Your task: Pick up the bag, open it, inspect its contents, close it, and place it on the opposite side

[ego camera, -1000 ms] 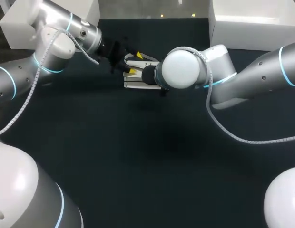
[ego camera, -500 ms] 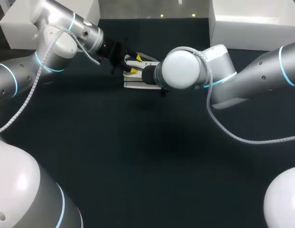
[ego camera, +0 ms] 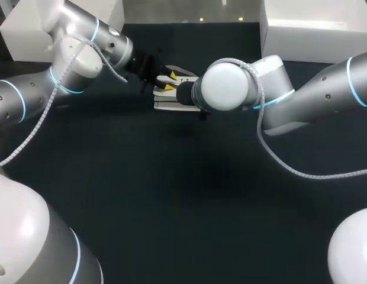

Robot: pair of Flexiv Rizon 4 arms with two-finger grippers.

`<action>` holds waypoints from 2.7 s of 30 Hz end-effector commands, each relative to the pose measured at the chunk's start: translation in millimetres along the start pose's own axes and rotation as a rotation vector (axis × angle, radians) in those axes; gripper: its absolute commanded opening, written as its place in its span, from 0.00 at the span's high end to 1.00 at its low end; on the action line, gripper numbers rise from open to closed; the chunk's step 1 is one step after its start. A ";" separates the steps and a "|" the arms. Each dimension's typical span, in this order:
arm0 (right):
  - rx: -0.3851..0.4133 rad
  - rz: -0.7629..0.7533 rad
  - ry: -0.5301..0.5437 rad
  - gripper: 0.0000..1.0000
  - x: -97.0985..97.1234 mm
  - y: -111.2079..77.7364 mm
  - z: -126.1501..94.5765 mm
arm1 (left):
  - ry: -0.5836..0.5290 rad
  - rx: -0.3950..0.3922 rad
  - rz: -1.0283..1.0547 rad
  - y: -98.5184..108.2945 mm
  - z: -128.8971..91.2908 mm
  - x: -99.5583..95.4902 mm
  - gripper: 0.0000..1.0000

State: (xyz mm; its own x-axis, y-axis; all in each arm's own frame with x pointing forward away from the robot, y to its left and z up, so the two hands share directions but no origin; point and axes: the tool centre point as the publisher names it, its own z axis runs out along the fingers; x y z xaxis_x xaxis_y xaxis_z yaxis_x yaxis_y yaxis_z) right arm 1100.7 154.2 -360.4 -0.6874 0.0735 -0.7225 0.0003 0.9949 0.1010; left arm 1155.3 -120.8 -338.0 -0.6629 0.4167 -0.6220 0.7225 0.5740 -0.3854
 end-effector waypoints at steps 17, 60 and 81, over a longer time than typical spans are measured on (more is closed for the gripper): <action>-0.003 0.001 -0.005 1.00 1.2 0.3 1.6 | -0.018 -0.105 -0.021 7.4 15.7 -3.2 0.89; -0.003 0.001 -0.005 1.00 1.2 0.3 1.6 | 0.047 -0.005 -0.354 25.9 -9.4 -42.5 0.49; -0.003 0.001 -0.005 1.00 1.2 0.3 1.6 | 0.034 -0.079 -0.488 54.7 22.0 -46.3 0.60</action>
State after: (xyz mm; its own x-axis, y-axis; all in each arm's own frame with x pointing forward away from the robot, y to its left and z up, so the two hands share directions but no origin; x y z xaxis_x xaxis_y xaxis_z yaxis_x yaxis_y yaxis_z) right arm 1101.6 155.2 -361.1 -0.6877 0.0735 -0.7223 0.0007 0.9949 0.1006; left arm 1216.4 -121.9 -339.6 -0.9217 0.0951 -0.3760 0.3094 0.7648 -0.5651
